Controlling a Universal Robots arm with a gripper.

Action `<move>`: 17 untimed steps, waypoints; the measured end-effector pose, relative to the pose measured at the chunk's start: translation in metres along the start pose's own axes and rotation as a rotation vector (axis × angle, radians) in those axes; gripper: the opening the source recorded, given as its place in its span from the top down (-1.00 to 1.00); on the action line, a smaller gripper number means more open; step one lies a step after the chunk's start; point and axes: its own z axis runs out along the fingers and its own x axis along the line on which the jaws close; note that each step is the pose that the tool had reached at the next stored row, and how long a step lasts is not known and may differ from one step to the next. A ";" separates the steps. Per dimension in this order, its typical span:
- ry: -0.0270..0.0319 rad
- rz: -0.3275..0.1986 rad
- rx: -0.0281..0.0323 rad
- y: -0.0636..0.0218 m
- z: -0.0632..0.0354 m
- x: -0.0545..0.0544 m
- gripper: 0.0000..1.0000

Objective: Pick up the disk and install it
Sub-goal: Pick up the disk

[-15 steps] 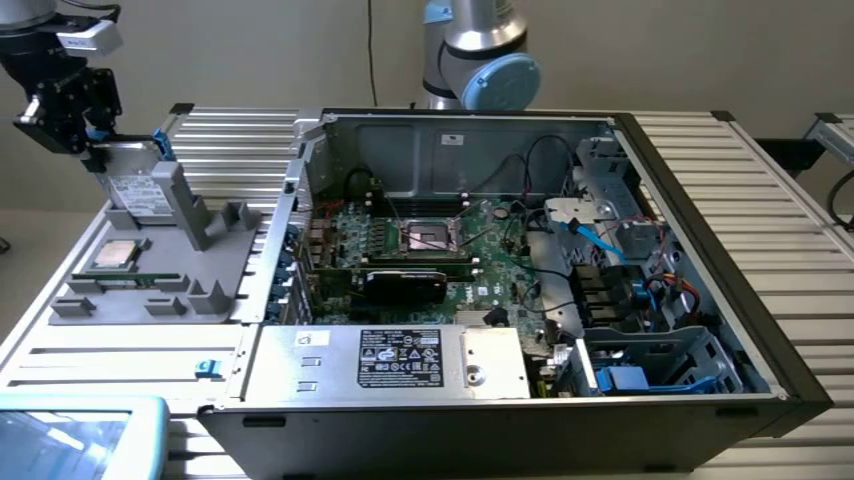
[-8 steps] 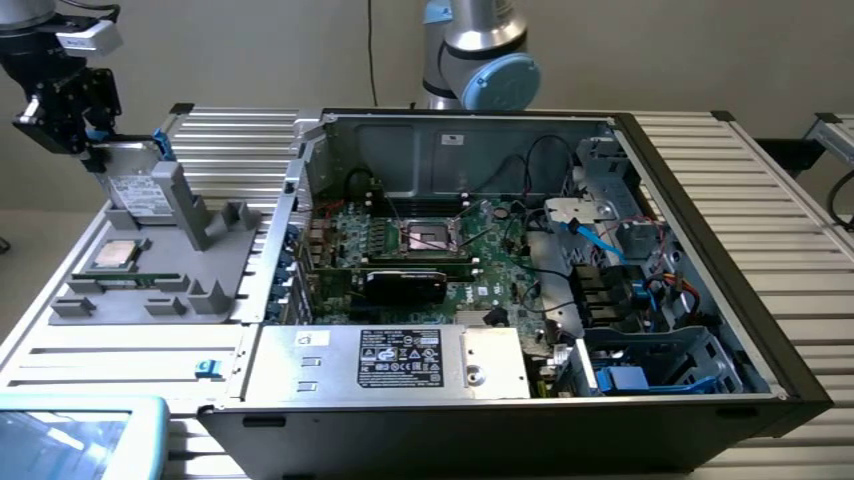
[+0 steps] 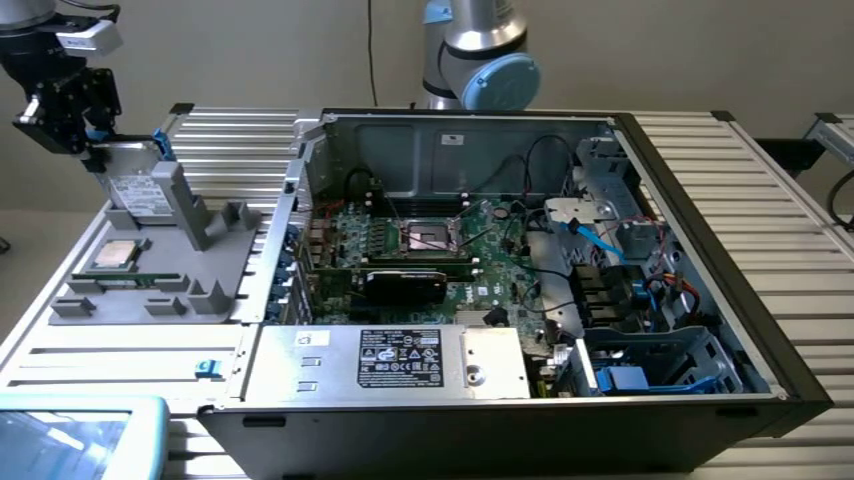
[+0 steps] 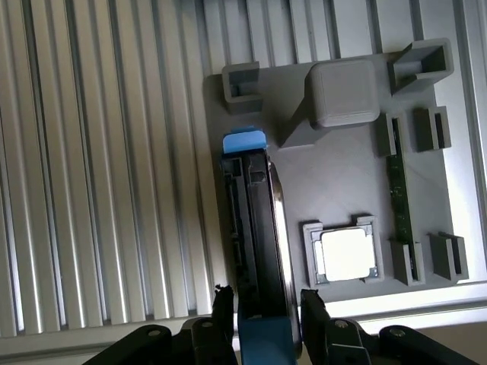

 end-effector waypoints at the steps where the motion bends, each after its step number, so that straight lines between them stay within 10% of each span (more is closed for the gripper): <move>1: 0.0000 0.000 0.0000 0.0000 0.0000 0.000 0.08; 17: 0.0000 0.000 0.0000 0.0000 0.0000 0.000 0.22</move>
